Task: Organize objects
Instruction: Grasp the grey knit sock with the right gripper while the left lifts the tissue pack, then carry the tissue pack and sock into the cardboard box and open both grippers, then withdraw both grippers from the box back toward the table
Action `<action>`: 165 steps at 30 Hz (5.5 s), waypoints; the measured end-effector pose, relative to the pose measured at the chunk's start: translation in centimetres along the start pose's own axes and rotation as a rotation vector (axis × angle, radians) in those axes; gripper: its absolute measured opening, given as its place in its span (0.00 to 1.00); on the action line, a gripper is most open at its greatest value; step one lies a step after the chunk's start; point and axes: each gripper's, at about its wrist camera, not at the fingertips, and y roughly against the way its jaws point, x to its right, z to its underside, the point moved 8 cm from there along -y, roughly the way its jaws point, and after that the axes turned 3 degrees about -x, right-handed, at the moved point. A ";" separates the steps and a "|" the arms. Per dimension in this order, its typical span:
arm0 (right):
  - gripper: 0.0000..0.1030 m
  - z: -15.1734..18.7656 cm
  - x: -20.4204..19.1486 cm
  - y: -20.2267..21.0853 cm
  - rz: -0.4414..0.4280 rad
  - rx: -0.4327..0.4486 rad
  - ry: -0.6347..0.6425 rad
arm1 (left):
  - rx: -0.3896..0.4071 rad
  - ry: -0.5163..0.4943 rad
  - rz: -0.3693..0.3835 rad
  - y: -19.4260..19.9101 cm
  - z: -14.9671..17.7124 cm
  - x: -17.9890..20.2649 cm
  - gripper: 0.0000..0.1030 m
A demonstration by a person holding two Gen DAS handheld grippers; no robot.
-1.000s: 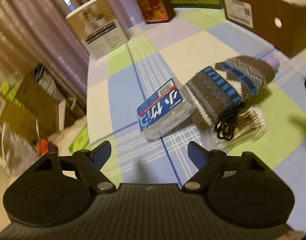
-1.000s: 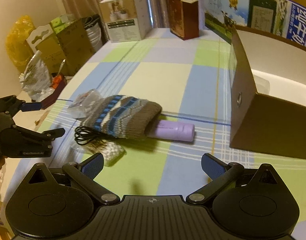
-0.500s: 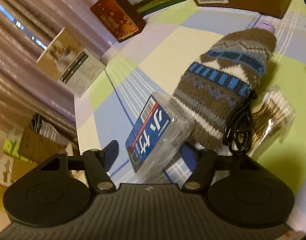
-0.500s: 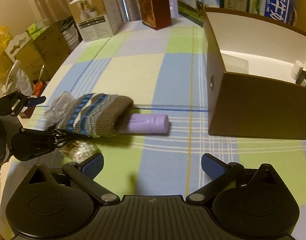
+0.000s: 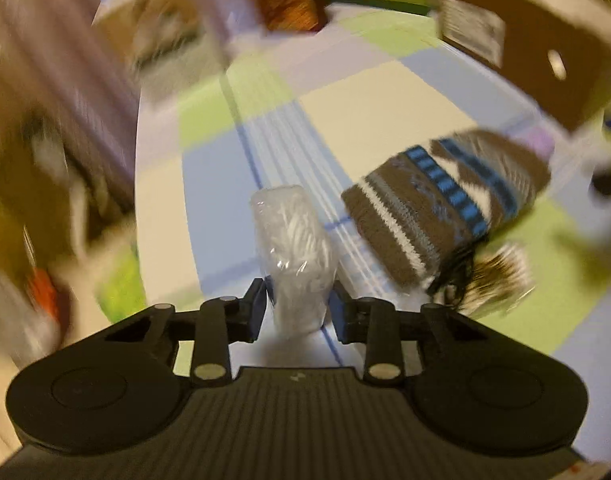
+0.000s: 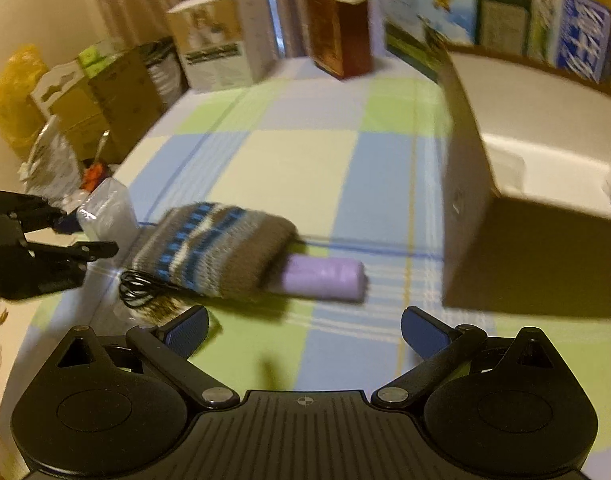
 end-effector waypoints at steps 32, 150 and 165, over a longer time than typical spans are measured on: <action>0.11 -2.1 -3.2 0.5 -0.147 0.147 0.172 | -0.050 0.362 0.136 4.9 3.7 -0.5 0.27; 0.84 -4.0 32.2 9.9 0.215 0.134 -0.302 | 0.073 -0.115 0.317 -0.6 -25.8 33.6 0.28; 0.95 -3.4 31.5 11.0 0.223 0.133 -0.252 | 0.061 -0.060 0.288 1.9 -24.2 31.1 0.64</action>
